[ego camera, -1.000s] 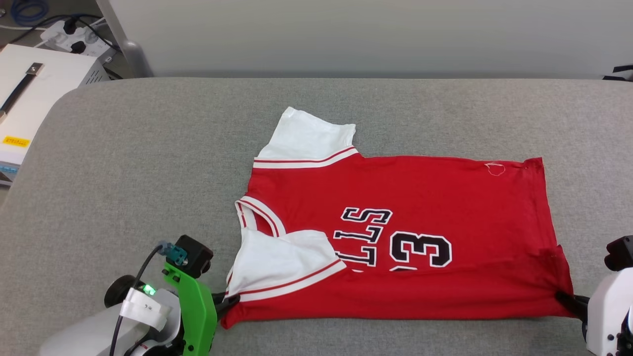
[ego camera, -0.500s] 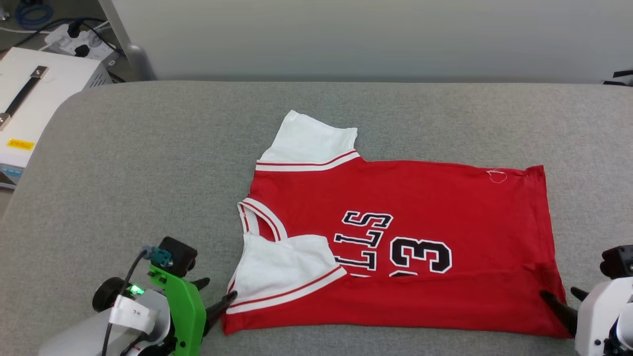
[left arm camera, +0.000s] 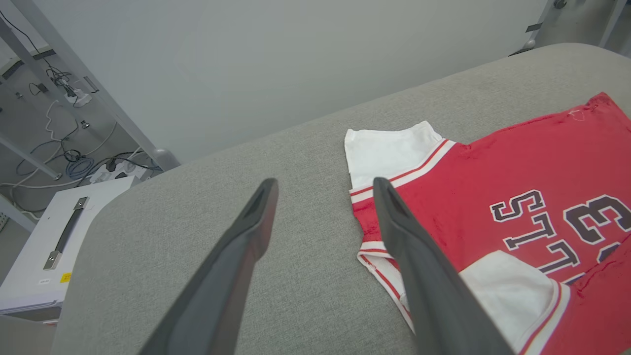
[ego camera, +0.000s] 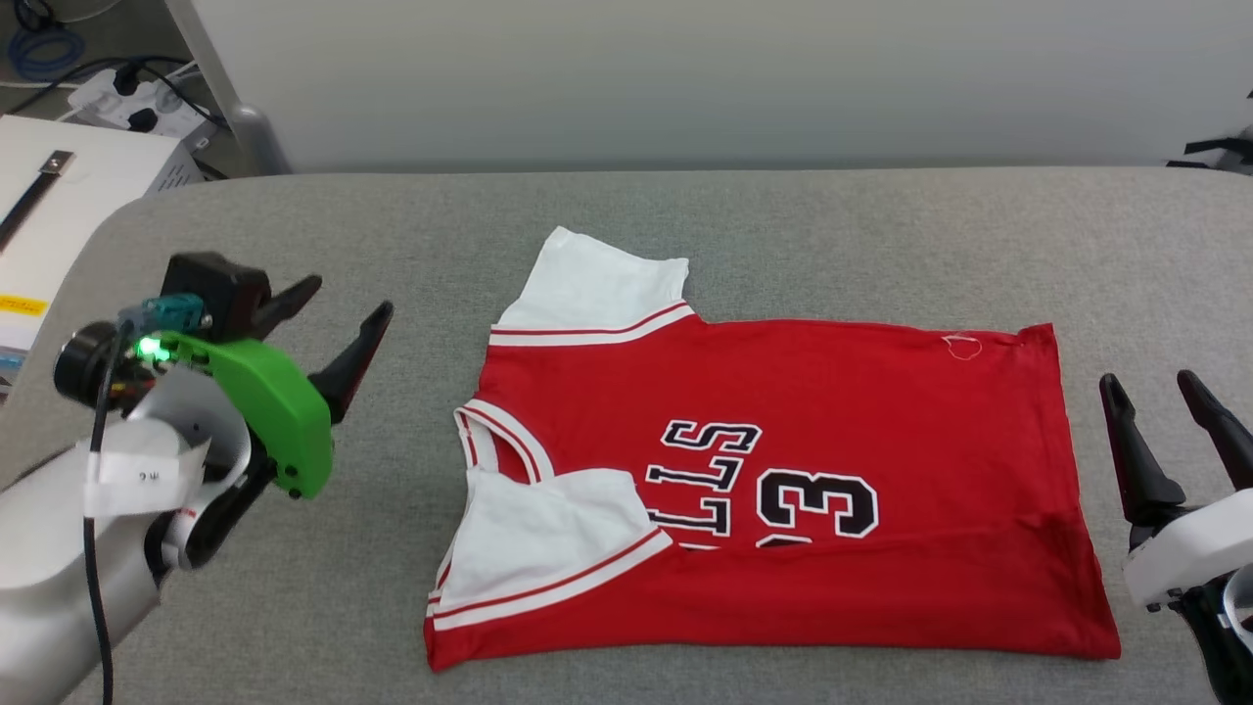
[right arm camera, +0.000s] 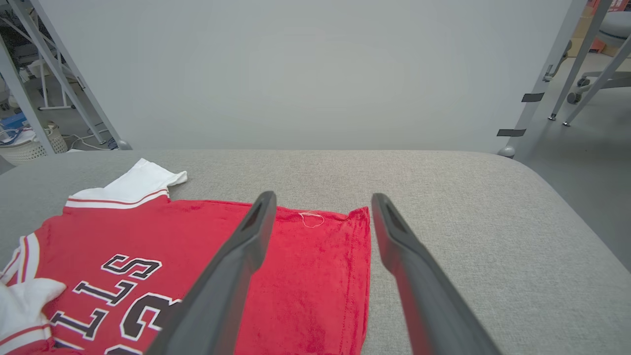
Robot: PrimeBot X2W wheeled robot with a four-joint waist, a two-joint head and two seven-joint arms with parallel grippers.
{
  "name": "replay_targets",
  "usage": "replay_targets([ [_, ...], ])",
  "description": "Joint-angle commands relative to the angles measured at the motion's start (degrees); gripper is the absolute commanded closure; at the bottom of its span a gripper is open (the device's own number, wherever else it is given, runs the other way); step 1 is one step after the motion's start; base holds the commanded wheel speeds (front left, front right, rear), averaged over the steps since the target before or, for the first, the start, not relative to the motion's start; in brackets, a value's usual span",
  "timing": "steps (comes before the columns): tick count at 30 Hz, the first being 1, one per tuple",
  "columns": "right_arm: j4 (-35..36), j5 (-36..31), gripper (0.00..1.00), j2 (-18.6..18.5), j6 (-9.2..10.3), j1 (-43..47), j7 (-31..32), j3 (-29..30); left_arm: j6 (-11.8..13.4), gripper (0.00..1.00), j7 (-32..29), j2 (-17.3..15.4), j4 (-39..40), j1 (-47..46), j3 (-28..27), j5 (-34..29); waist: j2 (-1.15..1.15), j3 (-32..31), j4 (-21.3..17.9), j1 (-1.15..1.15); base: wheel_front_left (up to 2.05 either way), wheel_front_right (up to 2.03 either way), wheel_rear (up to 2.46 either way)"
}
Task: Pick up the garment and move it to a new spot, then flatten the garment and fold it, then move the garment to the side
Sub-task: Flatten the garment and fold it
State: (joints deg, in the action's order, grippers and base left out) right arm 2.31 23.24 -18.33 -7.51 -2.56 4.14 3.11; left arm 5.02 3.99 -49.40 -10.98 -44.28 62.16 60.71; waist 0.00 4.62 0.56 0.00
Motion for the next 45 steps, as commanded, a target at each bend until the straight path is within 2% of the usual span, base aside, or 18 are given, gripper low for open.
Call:
replay_targets([
  [1,1.3,-1.1,0.0,1.0,0.02,-1.2,-0.9,0.2,0.4,0.0,0.0,1.1,-0.3,-2.4,-0.5,-1.3,0.0,2.2,-1.3,0.0,0.0,0.0,0.0],
  [3,3.4,-2.3,0.0,2.5,0.02,-1.5,-1.4,0.2,-0.1,0.0,-0.9,2.1,-1.2,-5.7,-1.3,-1.7,0.0,4.0,-2.1,0.0,0.0,0.0,0.0],
  [6,5.6,-3.6,0.0,3.7,0.02,-2.3,-1.5,-0.9,-2.5,0.0,-3.9,4.0,-3.6,-11.3,-1.8,-2.0,0.0,7.5,-3.3,0.0,0.0,0.0,0.0],
  [7,6.5,-4.1,0.0,3.9,0.02,-2.9,-1.2,-1.8,-4.6,0.0,-6.9,5.5,-6.0,-15.0,-1.8,-1.5,0.0,10.0,-4.1,0.0,0.0,0.0,0.0],
  [11,7.9,-4.6,0.0,4.6,0.02,-4.6,-1.3,-3.1,-8.4,0.0,-14.5,8.8,-11.6,-21.8,-1.5,0.6,0.0,14.5,-5.6,0.0,0.0,0.0,0.0],
  [15,8.8,-5.1,0.0,4.9,0.02,-6.7,-1.8,-4.0,-10.9,0.0,-23.8,11.5,-16.7,-27.7,-0.1,3.0,0.0,18.4,-7.1,0.0,0.0,0.0,0.0],
  [19,9.3,-5.2,0.0,5.0,0.02,-8.7,-1.9,-4.9,-12.0,0.0,-32.4,12.9,-20.2,-33.6,1.5,4.3,0.0,22.4,-8.7,0.0,0.0,0.0,0.0],
  [24,10.0,-5.2,0.0,5.1,0.02,-10.8,-2.4,-5.3,-12.3,0.0,-39.9,15.4,-24.9,-38.8,3.5,5.0,0.0,26.8,-9.5,0.0,0.0,0.0,0.0],
  [32,9.5,-5.3,0.0,5.3,0.02,-13.6,-3.6,-6.2,-12.5,0.0,-42.7,17.5,-30.1,-42.2,6.5,4.0,0.0,31.4,-10.7,0.0,0.0,0.0,0.0],
  [39,8.2,-5.2,0.0,5.1,0.02,-14.5,-4.4,-6.0,-12.5,0.0,-44.4,17.5,-29.3,-40.0,9.5,4.0,0.0,31.8,-10.6,0.0,0.0,0.0,0.0],
  [40,8.0,-5.2,0.0,5.0,0.02,-14.5,-4.5,-5.8,-12.5,0.15,-45.0,17.2,-28.6,-39.6,10.0,3.4,0.0,31.6,-10.5,0.0,0.0,0.0,0.0],
  [41,8.0,-5.2,0.0,4.9,0.02,-14.5,-4.6,-5.6,-12.5,1.0,-45.5,17.0,-28.2,-39.2,10.3,2.8,0.0,31.4,-10.3,0.0,0.0,0.0,0.0],
  [45,8.0,-5.1,0.0,4.6,0.02,-15.1,-4.7,-4.9,-12.5,1.0,-44.8,16.0,-26.4,-38.0,10.9,0.9,0.0,30.2,-9.9,0.0,0.0,0.0,0.0],
])
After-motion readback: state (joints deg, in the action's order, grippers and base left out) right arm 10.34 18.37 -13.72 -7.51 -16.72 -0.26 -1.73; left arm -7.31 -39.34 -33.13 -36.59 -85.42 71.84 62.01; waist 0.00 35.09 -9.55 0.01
